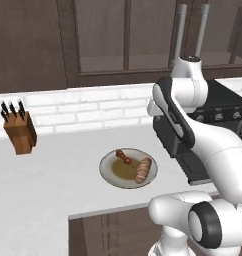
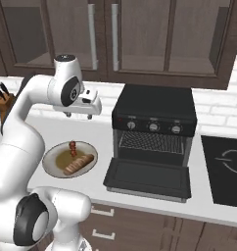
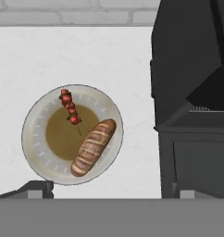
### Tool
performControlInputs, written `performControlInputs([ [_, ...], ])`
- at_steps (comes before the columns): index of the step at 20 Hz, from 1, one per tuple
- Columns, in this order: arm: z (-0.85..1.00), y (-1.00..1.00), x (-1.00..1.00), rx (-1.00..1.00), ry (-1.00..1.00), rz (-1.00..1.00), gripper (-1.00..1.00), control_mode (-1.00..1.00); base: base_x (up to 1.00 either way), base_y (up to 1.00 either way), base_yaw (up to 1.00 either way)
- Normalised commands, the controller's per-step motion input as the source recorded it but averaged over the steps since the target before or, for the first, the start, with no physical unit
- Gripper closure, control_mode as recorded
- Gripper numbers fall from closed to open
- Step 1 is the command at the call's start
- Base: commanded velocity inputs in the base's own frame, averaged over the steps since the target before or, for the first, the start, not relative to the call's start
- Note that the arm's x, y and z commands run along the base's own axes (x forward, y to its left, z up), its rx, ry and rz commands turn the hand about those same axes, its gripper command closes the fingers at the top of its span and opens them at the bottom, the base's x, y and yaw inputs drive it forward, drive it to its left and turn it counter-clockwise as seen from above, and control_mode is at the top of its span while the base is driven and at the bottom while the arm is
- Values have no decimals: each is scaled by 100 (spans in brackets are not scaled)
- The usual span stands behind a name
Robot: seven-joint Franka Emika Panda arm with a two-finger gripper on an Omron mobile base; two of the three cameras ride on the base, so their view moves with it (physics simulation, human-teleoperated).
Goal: Pick up the kebab skewer and baguette bread, and place them inside the toaster oven. Close the toaster oven door and start by setting the timer.
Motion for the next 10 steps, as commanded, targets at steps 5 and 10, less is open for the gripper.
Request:
performControlInputs([
  [5, 0, 0, 0, 0, 0, 0, -100, 100, 0, -20, 0],
  [10, 0, 0, 0, 0, 0, 0, -100, 100, 0, 0, 0],
])
